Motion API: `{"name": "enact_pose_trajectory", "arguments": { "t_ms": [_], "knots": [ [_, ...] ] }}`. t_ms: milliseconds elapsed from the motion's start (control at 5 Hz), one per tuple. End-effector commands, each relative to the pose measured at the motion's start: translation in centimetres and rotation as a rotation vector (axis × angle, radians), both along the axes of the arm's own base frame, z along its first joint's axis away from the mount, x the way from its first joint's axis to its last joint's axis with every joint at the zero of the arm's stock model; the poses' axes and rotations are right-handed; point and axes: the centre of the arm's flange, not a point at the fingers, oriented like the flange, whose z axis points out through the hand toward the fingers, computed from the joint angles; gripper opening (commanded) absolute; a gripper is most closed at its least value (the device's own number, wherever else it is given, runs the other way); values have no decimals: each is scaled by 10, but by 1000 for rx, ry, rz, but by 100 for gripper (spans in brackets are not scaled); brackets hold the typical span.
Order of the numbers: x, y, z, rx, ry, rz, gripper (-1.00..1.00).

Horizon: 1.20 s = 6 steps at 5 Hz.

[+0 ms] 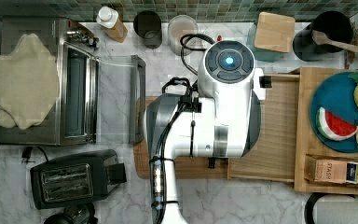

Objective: Close the drawer.

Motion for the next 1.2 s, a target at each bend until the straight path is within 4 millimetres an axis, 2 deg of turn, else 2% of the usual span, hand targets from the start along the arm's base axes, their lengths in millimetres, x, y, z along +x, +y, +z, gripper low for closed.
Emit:
{"name": "enact_pose_trajectory", "arguments": {
  "t_ms": [200,400,800,1200],
  "knots": [
    [0,0,0,-1,0,0,-100],
    [-7,5,-8,4,-46,142,-100],
    [-22,46,-31,33,-37,401,-100],
    [-31,62,-83,31,-53,542,-100]
  ]
}}
